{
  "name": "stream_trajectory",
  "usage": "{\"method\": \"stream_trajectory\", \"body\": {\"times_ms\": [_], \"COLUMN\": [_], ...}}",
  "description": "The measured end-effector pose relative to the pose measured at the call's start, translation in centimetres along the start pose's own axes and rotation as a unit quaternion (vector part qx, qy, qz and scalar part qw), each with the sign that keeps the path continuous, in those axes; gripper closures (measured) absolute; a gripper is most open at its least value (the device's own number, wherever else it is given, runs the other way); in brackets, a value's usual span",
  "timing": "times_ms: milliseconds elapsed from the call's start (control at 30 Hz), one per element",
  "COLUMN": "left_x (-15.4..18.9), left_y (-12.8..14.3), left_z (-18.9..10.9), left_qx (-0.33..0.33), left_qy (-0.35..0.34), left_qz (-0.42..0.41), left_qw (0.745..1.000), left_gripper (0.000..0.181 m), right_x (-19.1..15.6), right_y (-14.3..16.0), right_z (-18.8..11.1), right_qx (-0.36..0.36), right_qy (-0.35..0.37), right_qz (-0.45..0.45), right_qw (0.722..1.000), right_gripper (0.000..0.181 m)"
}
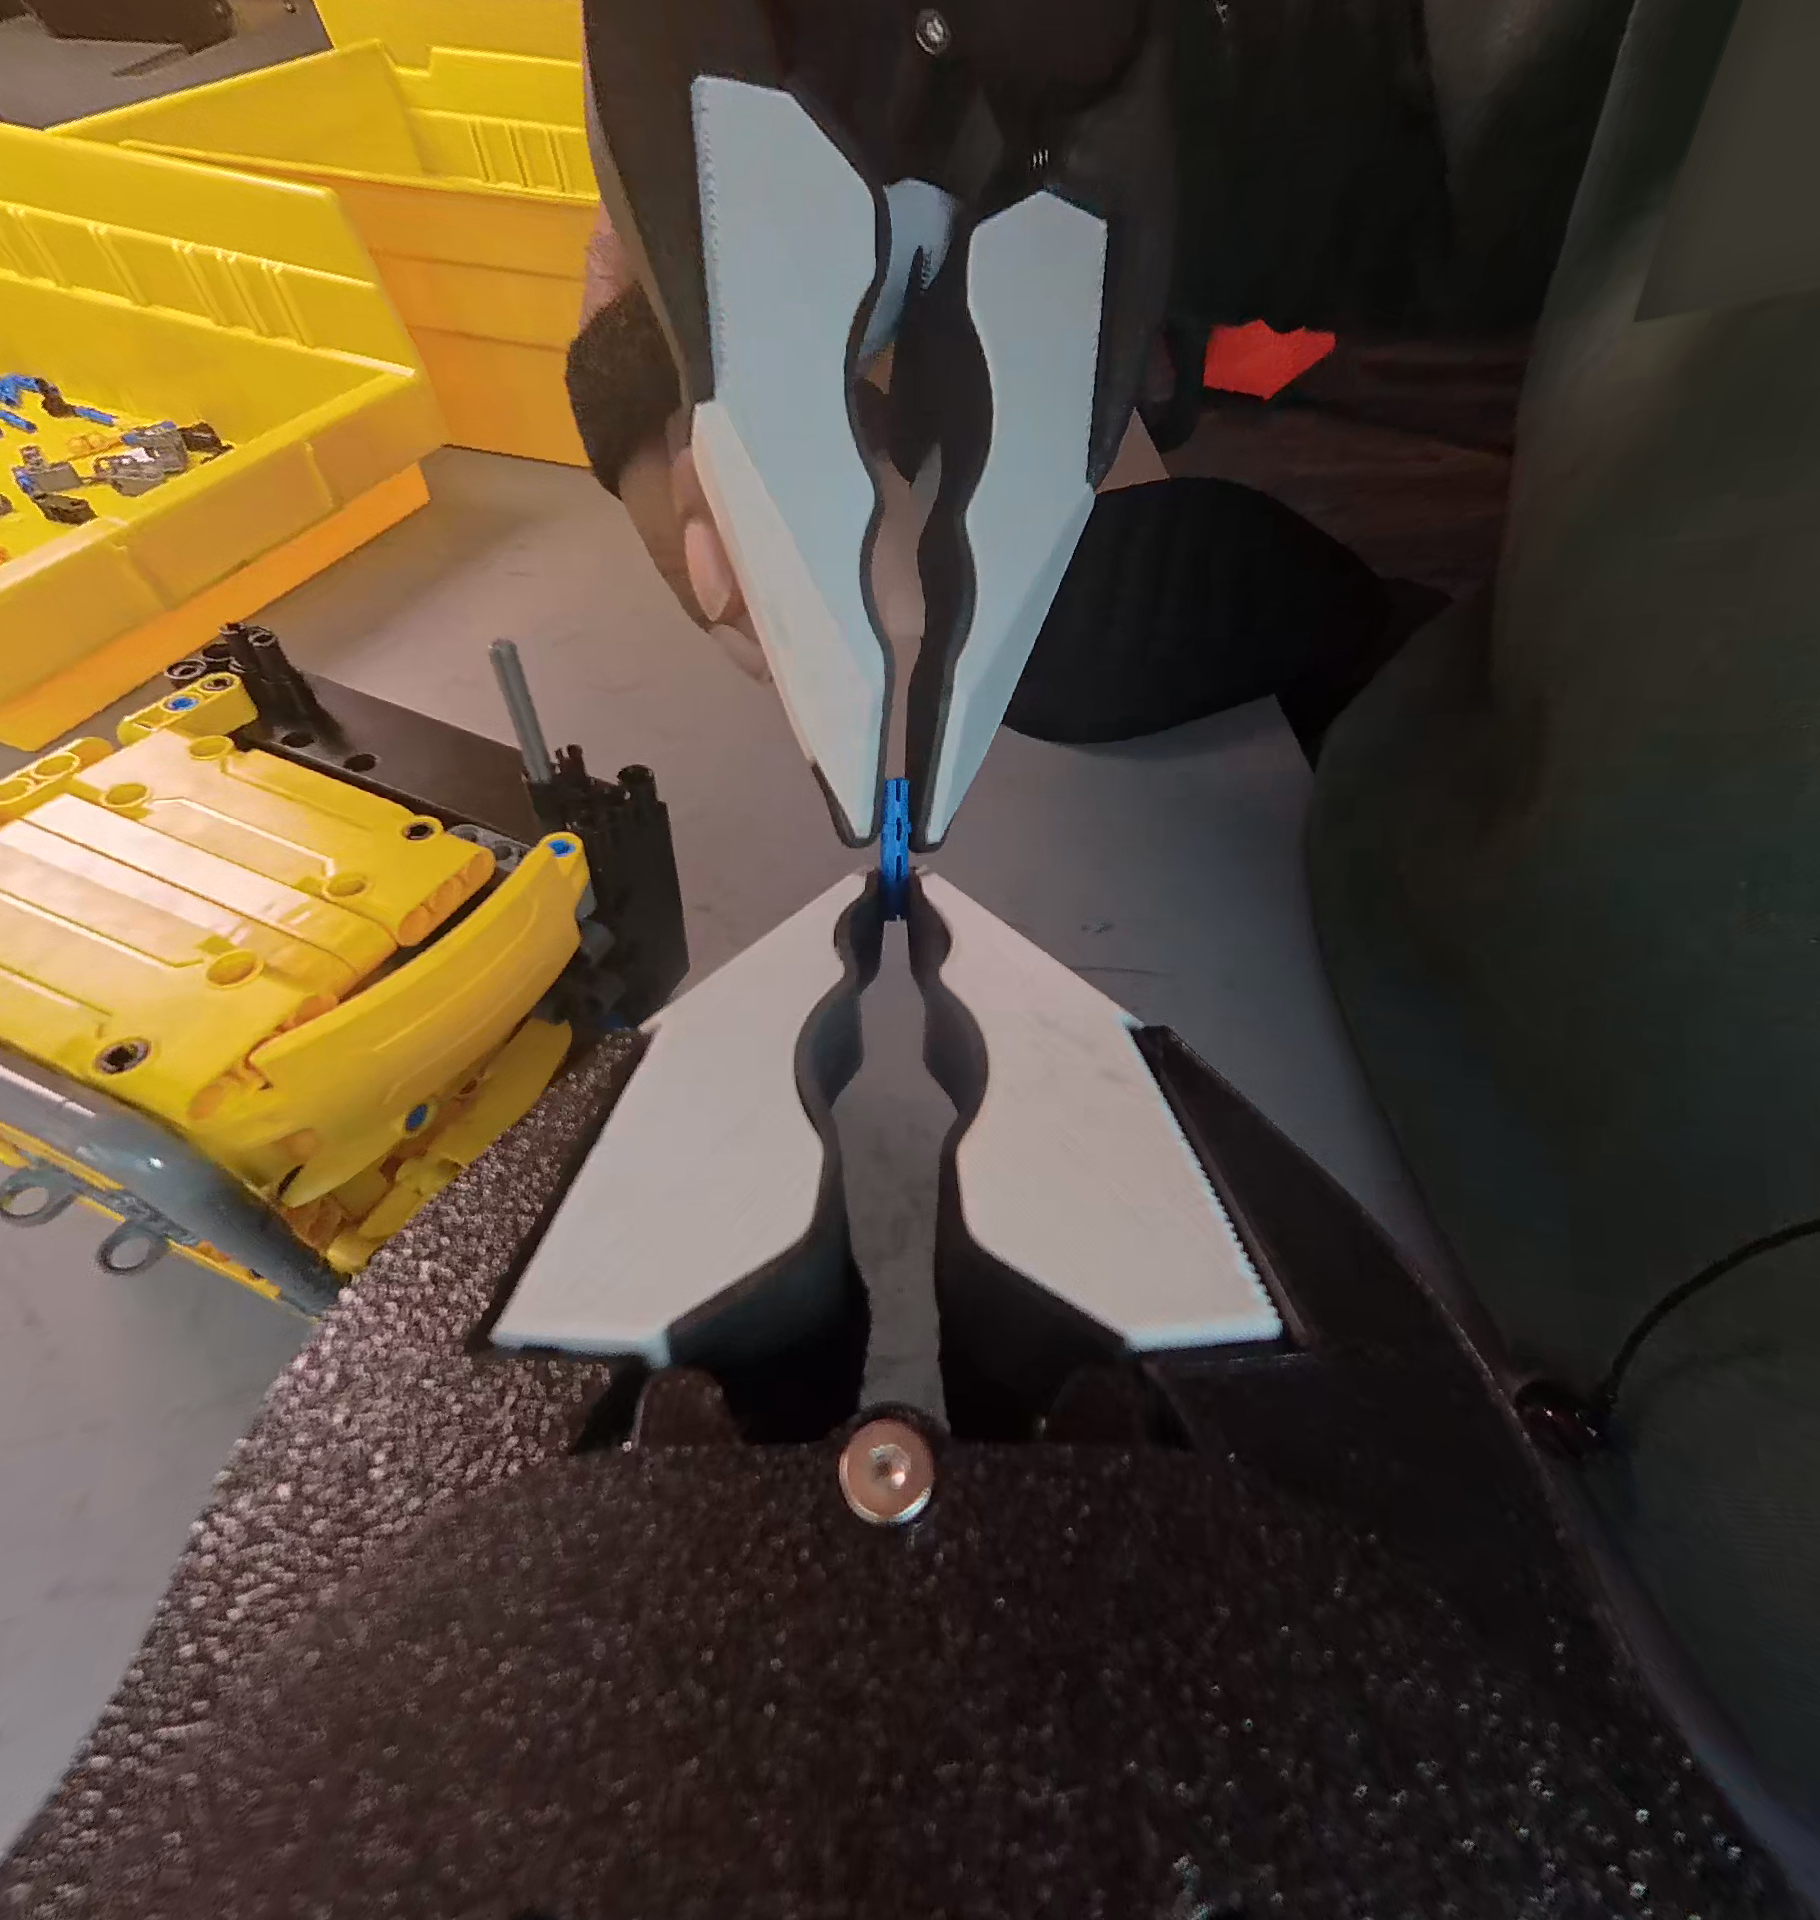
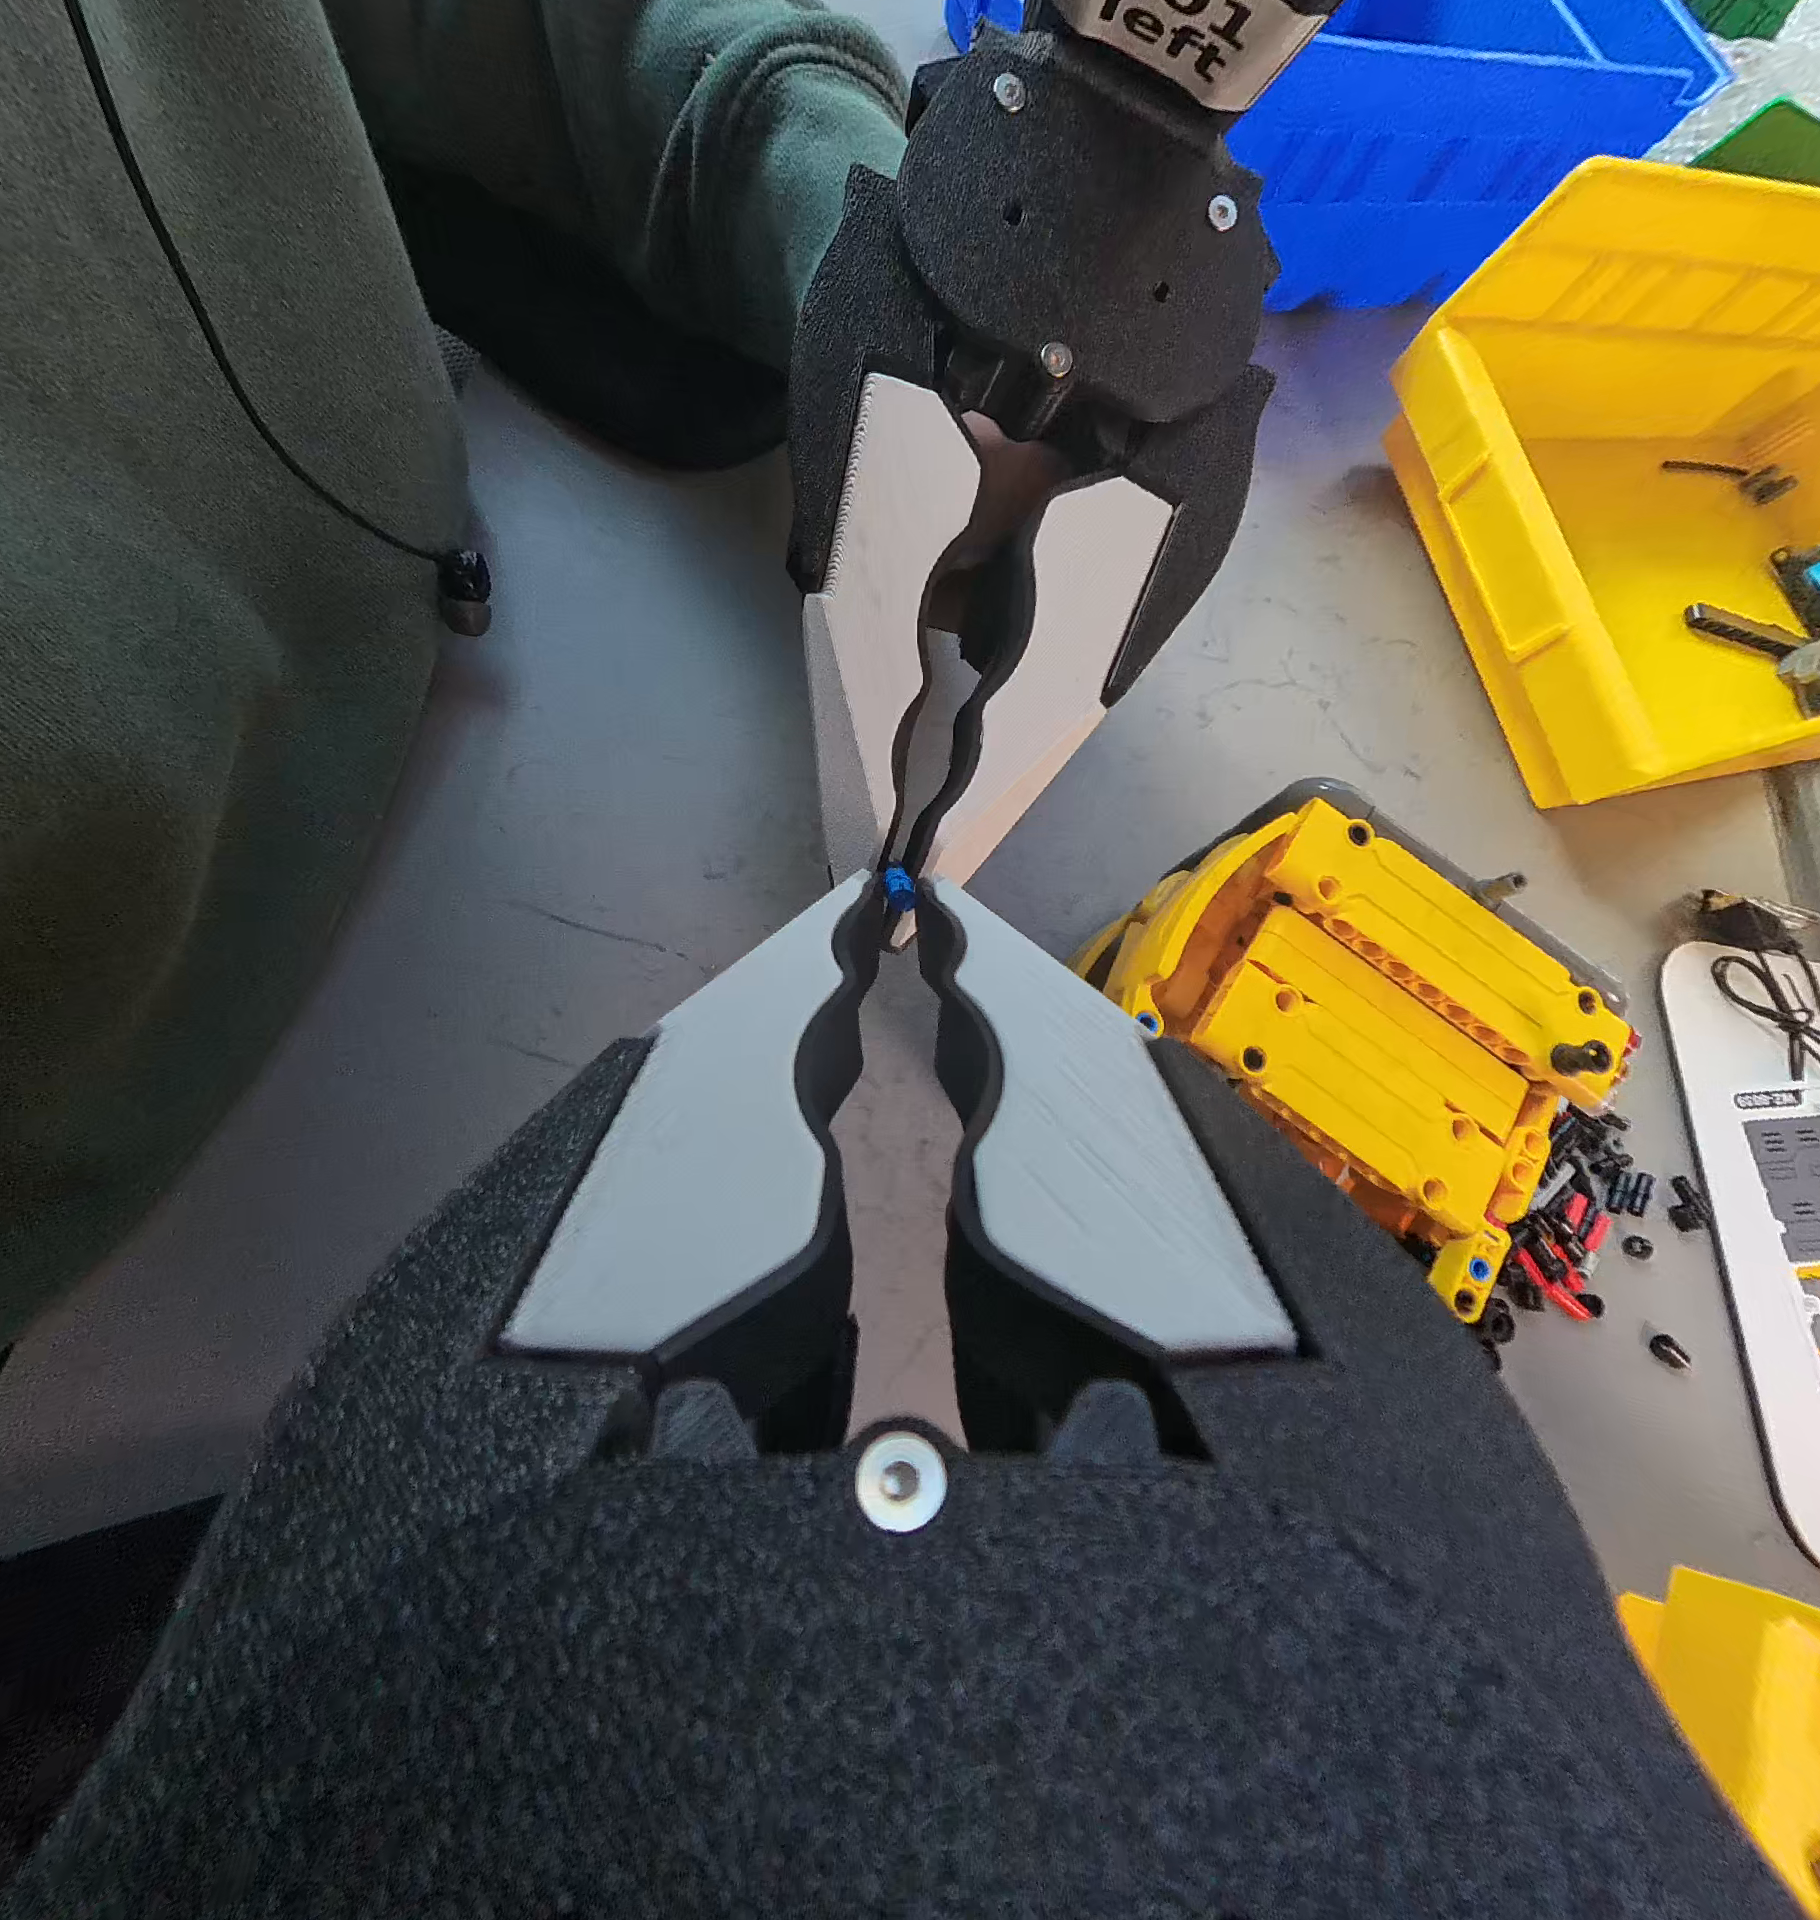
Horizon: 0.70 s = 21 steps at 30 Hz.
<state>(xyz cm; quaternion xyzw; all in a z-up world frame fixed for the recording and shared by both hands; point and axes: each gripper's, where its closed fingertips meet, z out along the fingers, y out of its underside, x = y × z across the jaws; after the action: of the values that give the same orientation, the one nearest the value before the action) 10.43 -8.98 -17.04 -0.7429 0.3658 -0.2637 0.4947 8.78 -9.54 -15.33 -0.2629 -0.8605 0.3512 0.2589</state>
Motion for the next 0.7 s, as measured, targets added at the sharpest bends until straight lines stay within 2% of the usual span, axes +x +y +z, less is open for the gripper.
{"method": "stream_trajectory", "body": {"times_ms": [300,400,500,600,700], "left_x": [0.1,-1.1,-3.5,-6.1,-8.2], "left_y": [0.0,-0.5,-1.2,-1.2,-1.4], "left_z": [-0.1,-1.1,-2.8,-3.8,-4.2], "left_qx": [0.0,0.01,0.015,-0.023,-0.058], "left_qy": [-0.001,-0.035,-0.102,-0.165,-0.173], "left_qz": [0.004,0.017,0.05,0.114,0.126], "left_qw": [1.0,0.999,0.993,0.979,0.975], "left_gripper": [0.178,0.161,0.154,0.14,0.114], "right_x": [-0.2,1.6,3.7,4.7,4.7], "right_y": [0.1,0.5,1.4,2.2,2.2], "right_z": [0.0,-1.4,-3.1,-3.3,-2.8], "right_qx": [-0.032,-0.064,-0.125,-0.188,-0.221], "right_qy": [-0.016,0.013,0.022,-0.003,-0.039], "right_qz": [-0.011,-0.016,-0.033,-0.064,-0.086], "right_qw": [0.999,0.998,0.991,0.98,0.971], "right_gripper": [0.177,0.177,0.177,0.177,0.177]}}
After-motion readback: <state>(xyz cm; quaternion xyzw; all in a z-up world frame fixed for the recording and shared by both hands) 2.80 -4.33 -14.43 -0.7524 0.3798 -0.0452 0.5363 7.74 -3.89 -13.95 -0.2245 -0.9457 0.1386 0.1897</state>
